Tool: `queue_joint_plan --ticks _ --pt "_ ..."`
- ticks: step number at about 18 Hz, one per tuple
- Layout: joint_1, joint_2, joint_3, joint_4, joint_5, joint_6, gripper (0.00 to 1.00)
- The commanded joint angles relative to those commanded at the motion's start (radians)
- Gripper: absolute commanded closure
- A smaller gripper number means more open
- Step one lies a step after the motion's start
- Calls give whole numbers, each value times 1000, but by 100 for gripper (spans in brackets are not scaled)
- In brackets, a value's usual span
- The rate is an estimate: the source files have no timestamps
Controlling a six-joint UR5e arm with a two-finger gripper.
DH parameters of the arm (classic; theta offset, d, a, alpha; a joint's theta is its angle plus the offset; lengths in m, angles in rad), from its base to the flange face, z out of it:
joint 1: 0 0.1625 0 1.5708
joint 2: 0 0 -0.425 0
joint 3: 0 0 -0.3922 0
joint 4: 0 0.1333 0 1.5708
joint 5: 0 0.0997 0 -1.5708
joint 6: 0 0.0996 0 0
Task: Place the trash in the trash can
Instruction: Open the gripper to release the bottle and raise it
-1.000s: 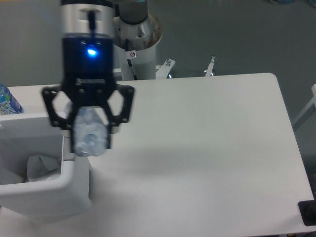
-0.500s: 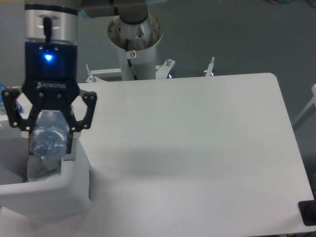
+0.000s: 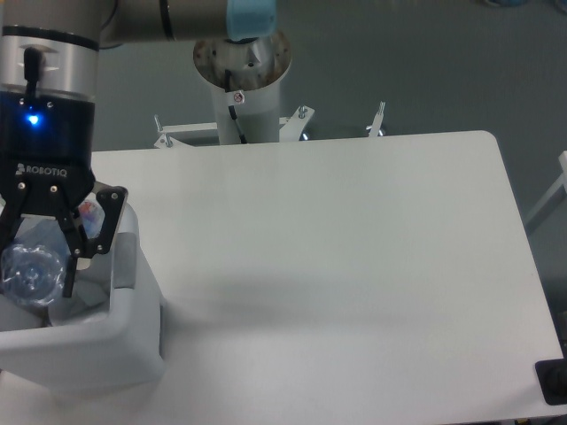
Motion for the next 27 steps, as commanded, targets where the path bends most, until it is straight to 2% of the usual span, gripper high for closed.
queue_joint_plan --ticks 6,7,8,15,19,23,27 --pt "-25 -43 -8 0 0 2 43" --pt "-25 -46 -11 0 0 2 32" --pt "-25 -49 -14 0 0 9 0" --pt "-22 -49 -41 -8 26 12 0" --pt "8 -46 -48 -8 202 49 0" --pt "49 -45 -48 -17 277 161 0" --pt "52 -38 -54 -104 466 338 0"
